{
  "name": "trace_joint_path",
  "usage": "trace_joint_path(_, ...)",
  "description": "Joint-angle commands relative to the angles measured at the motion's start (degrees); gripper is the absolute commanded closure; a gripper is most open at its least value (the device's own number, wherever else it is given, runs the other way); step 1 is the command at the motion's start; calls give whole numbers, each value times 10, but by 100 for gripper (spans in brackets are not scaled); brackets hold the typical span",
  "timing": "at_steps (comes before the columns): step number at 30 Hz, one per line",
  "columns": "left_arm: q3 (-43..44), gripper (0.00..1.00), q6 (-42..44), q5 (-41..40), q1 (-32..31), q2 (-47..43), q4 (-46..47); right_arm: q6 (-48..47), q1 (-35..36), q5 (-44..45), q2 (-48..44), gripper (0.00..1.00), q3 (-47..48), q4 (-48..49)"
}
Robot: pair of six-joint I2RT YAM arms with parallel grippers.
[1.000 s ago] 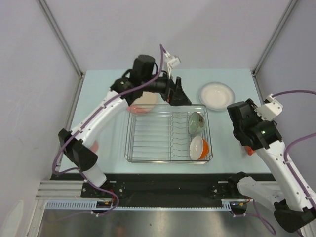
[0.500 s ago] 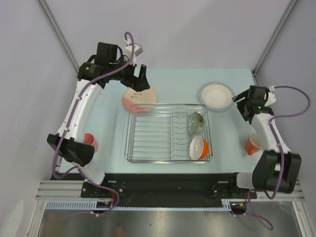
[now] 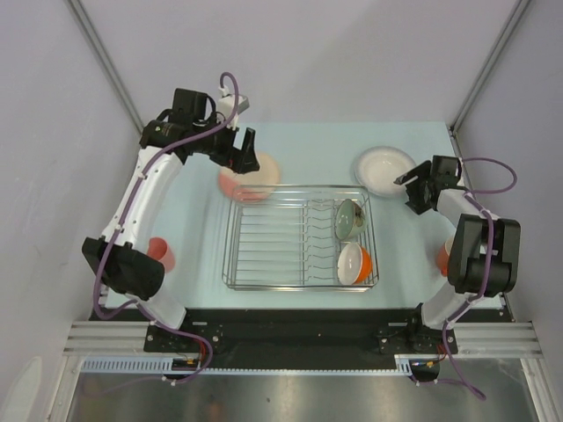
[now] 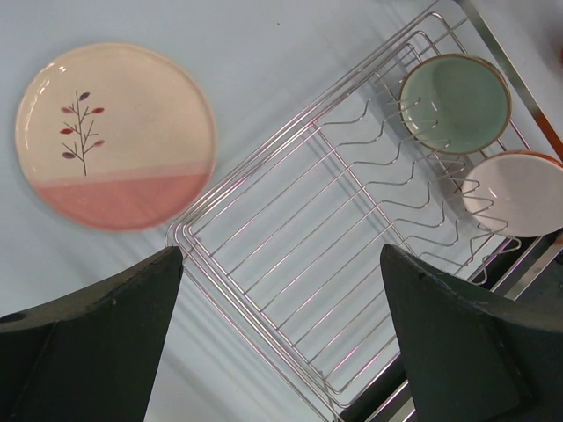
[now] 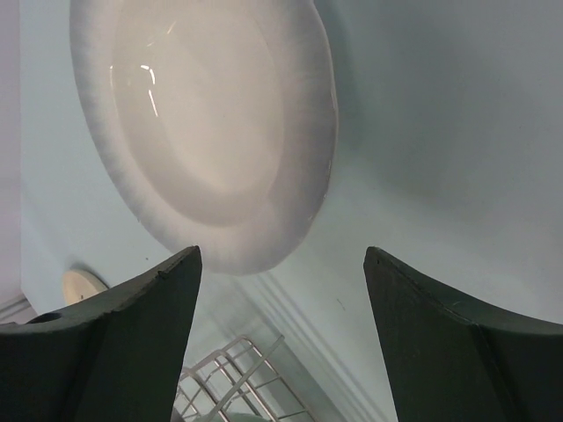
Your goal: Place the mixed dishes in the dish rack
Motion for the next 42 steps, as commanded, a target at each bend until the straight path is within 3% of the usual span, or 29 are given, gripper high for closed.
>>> trace_joint_path(1,-3,0,9,16,11,-41,29,-4,-1,14,35,20,17,29)
trace_joint_path(18,-26,0,9,33,22,-56,39,12,-1,54,143,23,54,91)
trace_joint_path(24,-53,0,8,25,22,-67,53,22,-1,61,165,30,56,93)
trace_joint_path(30,-71,0,4,-10,22,-72,71,25,0,78,173,42,56,93)
trace_joint_path(42,-117,0,4,-31,22,-96,97,6,6,90,164,88,56,72)
